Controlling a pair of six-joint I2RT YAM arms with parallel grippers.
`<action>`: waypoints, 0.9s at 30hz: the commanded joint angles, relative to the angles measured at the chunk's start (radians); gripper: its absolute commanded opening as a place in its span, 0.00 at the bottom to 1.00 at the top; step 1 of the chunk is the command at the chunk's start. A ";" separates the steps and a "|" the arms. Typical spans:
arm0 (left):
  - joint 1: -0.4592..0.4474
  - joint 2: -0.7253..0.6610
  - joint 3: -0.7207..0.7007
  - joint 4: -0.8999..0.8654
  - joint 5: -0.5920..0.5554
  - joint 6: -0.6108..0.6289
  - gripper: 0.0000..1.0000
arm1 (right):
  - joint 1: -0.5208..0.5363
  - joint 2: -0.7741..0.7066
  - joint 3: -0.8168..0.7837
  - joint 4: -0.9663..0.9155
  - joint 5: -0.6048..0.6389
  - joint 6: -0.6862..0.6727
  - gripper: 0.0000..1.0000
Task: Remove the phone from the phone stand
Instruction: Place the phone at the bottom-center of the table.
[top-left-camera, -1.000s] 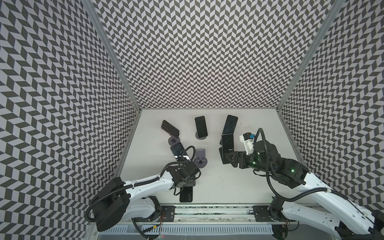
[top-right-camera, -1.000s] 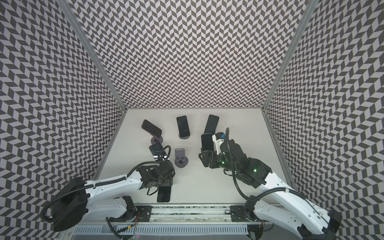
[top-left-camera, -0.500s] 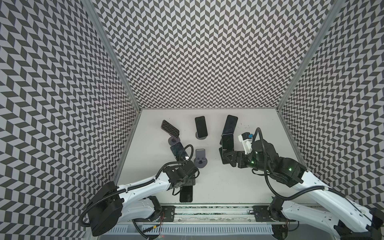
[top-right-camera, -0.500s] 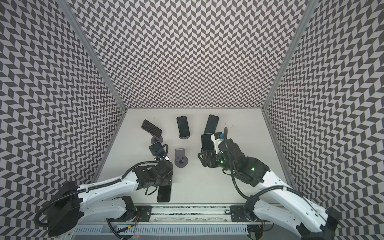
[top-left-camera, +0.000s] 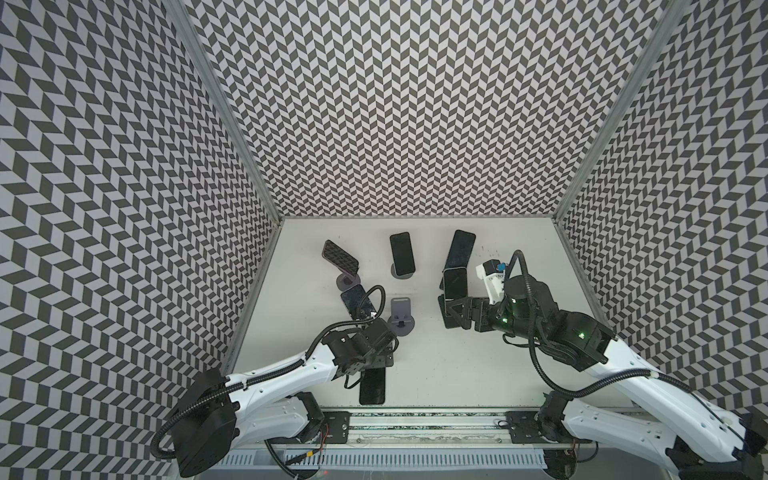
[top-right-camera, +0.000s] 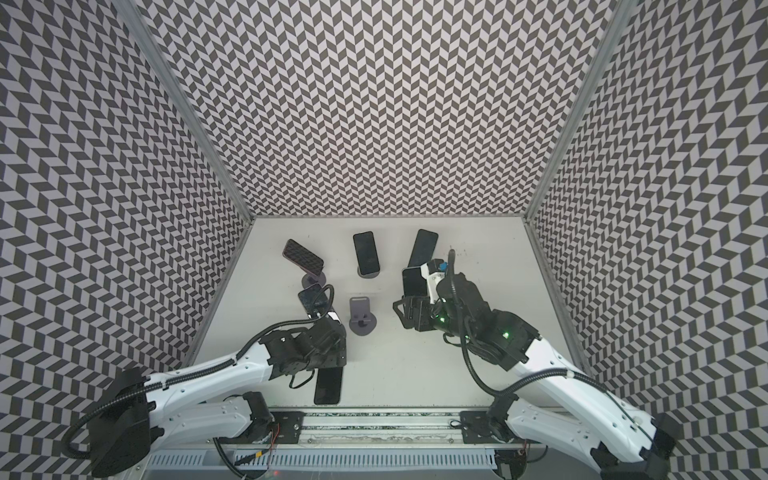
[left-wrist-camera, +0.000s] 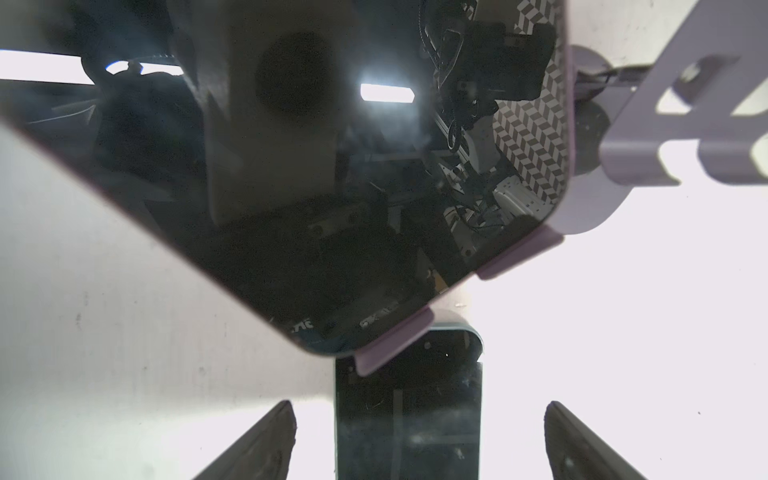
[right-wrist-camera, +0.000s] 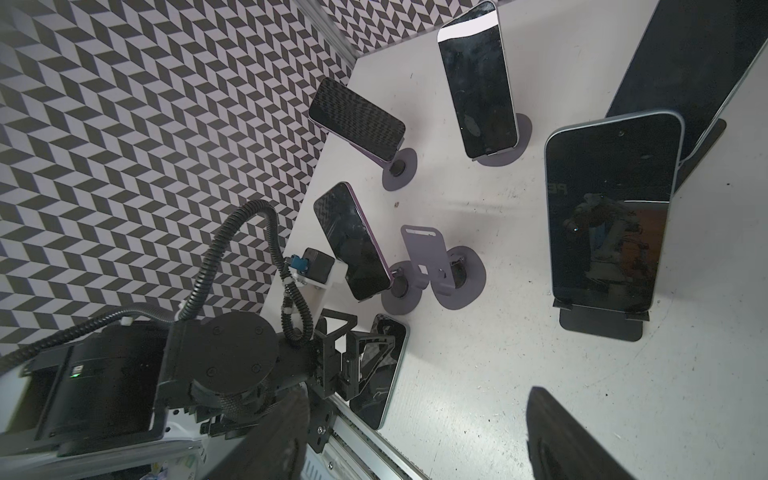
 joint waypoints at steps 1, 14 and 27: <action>0.006 -0.038 0.029 -0.055 -0.038 -0.028 0.94 | -0.005 0.007 0.024 0.048 0.001 -0.007 0.80; 0.008 -0.127 0.034 -0.134 -0.040 -0.047 0.94 | -0.005 0.032 0.040 0.067 -0.019 -0.018 0.80; 0.008 -0.176 0.062 -0.167 -0.023 -0.046 0.93 | -0.005 0.011 0.033 0.051 -0.017 -0.007 0.80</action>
